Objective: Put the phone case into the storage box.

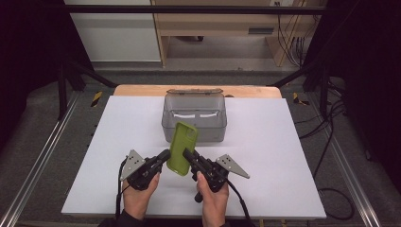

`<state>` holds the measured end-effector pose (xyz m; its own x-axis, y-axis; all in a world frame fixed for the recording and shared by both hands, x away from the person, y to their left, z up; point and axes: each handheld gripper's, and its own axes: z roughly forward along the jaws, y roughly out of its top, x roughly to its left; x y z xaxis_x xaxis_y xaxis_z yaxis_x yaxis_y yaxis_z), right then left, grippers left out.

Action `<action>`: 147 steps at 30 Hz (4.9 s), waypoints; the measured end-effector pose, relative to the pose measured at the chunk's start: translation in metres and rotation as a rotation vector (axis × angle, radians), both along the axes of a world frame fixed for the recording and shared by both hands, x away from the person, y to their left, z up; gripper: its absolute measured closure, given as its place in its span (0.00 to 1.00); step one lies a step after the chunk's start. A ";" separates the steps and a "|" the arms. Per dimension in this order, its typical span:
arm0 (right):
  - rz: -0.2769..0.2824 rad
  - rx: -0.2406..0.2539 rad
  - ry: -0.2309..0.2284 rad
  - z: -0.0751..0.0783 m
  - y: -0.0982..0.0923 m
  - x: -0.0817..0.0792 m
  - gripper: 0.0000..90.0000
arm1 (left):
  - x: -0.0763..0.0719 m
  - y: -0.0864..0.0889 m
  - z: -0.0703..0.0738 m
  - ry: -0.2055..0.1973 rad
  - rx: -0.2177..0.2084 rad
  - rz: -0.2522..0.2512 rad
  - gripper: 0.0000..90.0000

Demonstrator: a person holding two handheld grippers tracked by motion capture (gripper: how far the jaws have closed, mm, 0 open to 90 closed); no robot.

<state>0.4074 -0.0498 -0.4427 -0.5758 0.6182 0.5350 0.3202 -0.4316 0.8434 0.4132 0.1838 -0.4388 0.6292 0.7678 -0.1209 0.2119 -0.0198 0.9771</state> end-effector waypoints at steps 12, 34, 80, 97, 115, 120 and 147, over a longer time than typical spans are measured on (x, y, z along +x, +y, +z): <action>-0.029 -0.051 0.014 0.000 -0.003 0.000 0.86 | 0.001 -0.003 -0.003 0.009 -0.007 -0.020 0.93; -0.160 -0.222 0.069 0.005 -0.085 -0.006 0.86 | 0.010 0.050 -0.003 -0.026 0.081 0.100 0.19; -0.259 -0.401 0.171 0.051 -0.168 0.034 0.86 | 0.021 0.113 -0.025 0.012 0.076 0.199 0.02; -0.242 -0.488 0.159 0.115 -0.126 0.090 0.86 | 0.023 0.113 -0.026 0.015 0.068 0.185 0.02; -0.275 -0.570 0.160 0.127 -0.090 0.131 0.86 | 0.024 0.112 -0.026 0.003 0.079 0.174 0.02; -0.271 -0.552 0.173 0.125 -0.086 0.136 0.86 | 0.023 0.112 -0.026 -0.010 0.088 0.171 0.02; -0.321 -0.609 0.194 0.115 -0.070 0.154 0.86 | 0.022 0.111 -0.024 -0.042 0.077 0.142 0.02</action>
<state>0.5610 -0.1199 -0.3280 -0.2452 0.9626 0.1149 0.4247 0.0001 0.9054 0.4355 0.2946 -0.4631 0.5171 0.8552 -0.0343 0.1767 -0.0674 0.9820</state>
